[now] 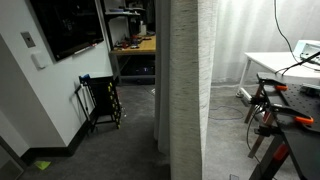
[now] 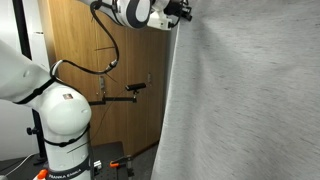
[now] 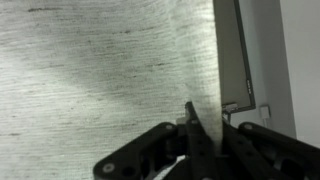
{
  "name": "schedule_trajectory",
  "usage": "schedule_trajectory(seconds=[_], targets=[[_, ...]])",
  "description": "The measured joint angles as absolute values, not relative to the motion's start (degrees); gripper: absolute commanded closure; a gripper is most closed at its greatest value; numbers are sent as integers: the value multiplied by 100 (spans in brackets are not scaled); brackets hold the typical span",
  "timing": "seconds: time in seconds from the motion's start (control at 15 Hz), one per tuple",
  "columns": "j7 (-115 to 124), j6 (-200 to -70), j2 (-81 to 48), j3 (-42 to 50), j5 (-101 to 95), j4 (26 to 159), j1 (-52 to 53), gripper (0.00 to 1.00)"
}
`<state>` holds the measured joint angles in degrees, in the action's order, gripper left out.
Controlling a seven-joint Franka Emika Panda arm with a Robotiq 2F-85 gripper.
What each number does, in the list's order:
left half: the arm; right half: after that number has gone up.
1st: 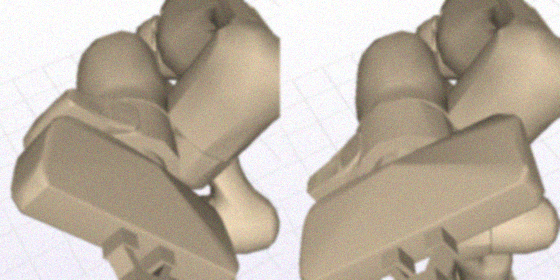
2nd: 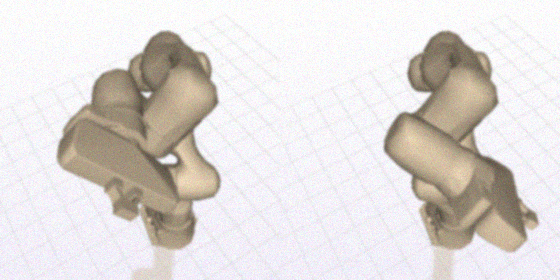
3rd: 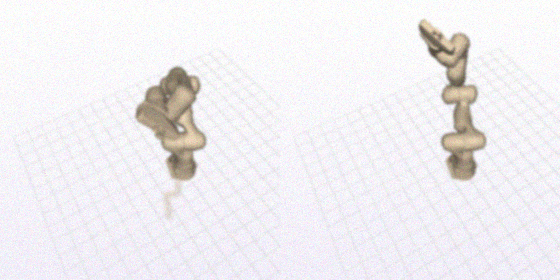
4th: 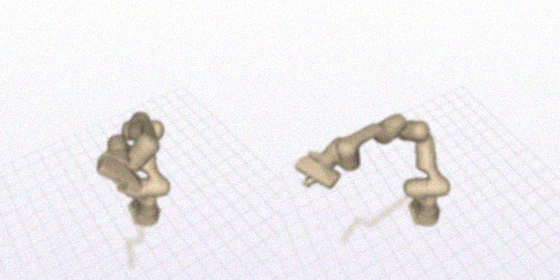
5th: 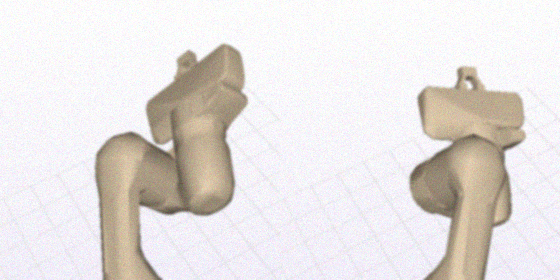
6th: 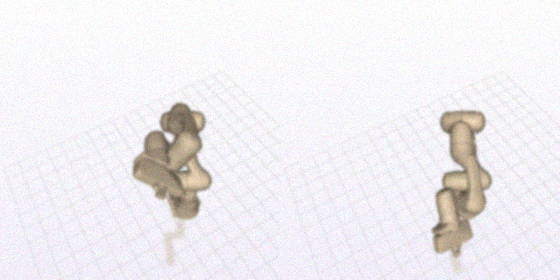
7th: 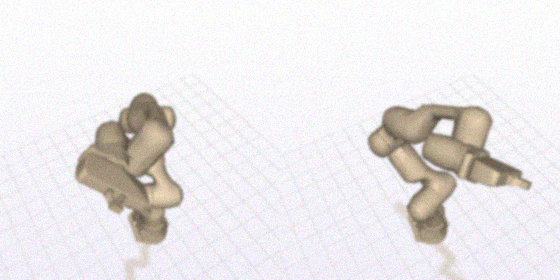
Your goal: Slide the curtain to the left
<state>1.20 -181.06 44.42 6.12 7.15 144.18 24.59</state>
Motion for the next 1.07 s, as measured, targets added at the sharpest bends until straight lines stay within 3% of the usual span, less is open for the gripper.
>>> schedule_trajectory(seconds=[1.07], targets=[[364,-18105,4755,-1565,716,13962,1315,99]])
